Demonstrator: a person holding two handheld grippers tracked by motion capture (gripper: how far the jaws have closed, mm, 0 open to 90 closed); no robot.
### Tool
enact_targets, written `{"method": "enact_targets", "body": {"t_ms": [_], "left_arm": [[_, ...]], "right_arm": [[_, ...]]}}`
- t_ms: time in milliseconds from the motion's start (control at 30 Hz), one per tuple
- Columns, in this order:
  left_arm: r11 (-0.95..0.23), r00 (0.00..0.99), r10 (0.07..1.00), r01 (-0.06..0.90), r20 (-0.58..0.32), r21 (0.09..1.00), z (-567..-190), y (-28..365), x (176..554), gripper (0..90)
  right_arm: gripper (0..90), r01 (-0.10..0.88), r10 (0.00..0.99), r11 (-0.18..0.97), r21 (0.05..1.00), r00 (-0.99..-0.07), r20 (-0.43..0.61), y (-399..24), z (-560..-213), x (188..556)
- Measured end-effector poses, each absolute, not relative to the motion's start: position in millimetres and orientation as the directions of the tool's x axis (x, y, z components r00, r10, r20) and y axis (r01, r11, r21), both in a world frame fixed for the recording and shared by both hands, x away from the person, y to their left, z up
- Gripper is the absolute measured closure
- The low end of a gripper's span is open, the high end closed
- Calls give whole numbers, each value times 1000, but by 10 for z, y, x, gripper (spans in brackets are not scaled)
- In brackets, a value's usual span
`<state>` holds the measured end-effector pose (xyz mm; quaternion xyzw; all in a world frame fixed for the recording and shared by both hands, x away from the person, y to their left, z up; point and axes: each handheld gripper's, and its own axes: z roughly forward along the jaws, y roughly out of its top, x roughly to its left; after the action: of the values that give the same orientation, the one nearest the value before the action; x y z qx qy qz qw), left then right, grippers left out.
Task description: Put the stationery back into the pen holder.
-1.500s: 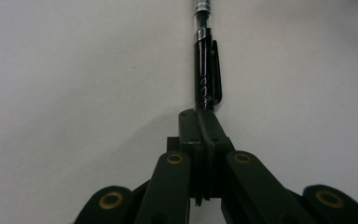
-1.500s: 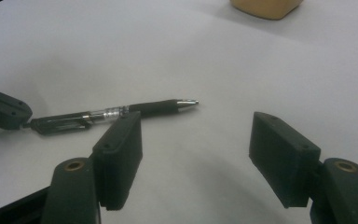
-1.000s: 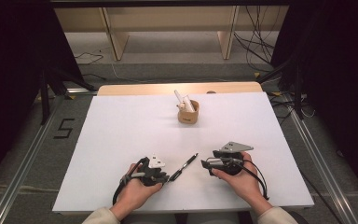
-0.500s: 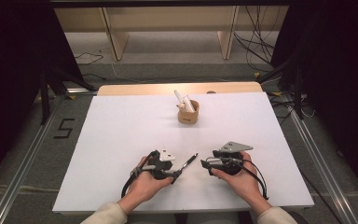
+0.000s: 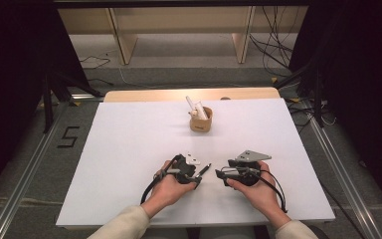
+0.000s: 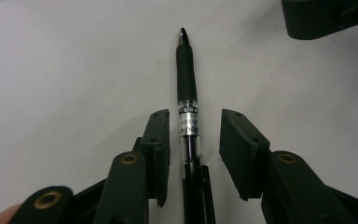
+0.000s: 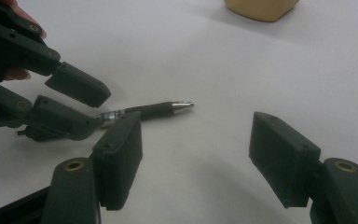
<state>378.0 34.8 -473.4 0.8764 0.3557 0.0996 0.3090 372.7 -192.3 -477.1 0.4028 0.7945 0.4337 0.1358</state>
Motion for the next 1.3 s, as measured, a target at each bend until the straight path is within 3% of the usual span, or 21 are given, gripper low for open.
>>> {"method": "enact_targets", "body": {"t_ms": [1033,1300], "left_arm": [[-540,687,726,604,-38,587,-4782,326,3787,787],[-541,683,730,600,-24,590,-4784,318,3769,791]], "right_arm": [[351,520,756,300,800,-641,134,-1917,-4769,3723],[351,522,755,300,799,-641,135,-1916,-4768,3721]]}}
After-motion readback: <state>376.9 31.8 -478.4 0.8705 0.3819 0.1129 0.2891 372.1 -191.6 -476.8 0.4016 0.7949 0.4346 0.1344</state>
